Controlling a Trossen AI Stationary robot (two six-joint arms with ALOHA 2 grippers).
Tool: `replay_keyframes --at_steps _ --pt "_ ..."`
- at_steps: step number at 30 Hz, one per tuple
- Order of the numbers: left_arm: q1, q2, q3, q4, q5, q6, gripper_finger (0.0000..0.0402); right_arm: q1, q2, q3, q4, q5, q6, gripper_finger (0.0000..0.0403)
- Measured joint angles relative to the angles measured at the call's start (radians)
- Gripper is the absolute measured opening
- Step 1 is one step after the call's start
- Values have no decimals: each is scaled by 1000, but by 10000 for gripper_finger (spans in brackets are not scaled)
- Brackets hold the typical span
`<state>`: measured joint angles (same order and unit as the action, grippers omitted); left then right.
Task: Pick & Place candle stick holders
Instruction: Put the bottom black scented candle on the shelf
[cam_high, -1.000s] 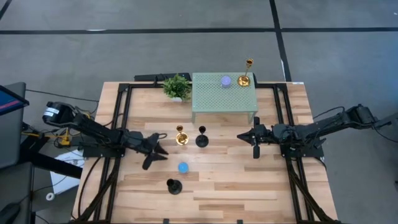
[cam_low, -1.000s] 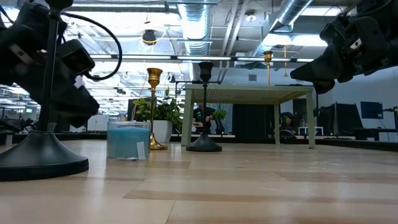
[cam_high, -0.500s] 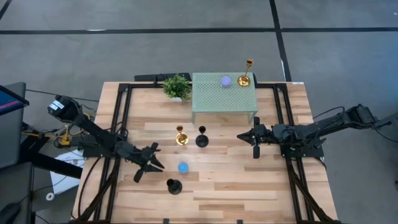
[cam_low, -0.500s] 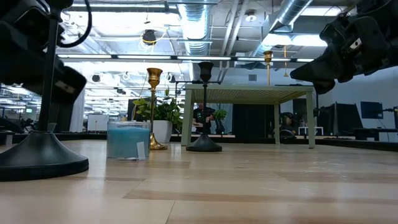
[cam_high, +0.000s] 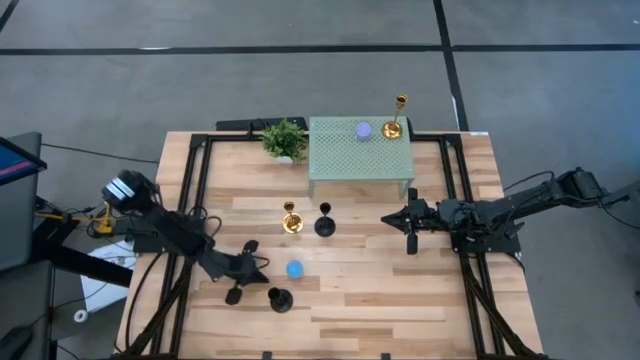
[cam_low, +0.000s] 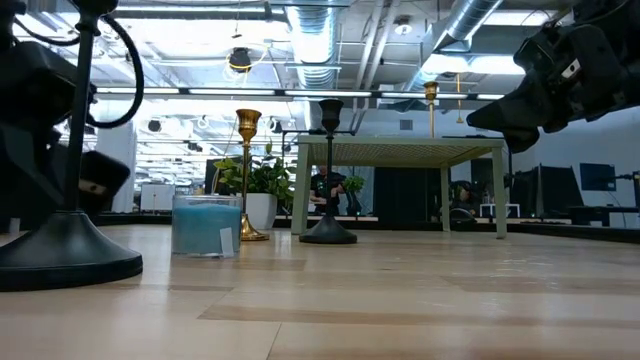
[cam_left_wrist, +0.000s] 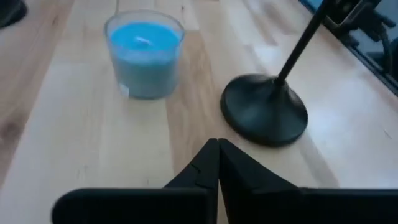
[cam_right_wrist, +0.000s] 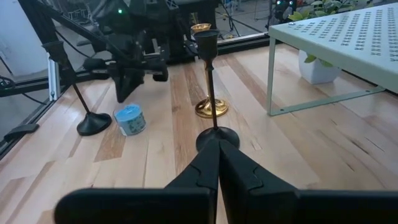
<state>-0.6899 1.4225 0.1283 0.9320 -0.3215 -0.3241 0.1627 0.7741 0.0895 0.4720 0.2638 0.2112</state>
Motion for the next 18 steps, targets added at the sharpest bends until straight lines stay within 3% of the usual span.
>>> replay_keyframes --at_steps 6,10,18 --pt "0 92 2 223 45 36 9 0 0 0 0 0 38 1" --pt "-24 108 2 243 110 30 5 0 0 0 0 6 45 1" --pt "-83 111 2 323 9 85 6 0 0 0 0 7 45 1"
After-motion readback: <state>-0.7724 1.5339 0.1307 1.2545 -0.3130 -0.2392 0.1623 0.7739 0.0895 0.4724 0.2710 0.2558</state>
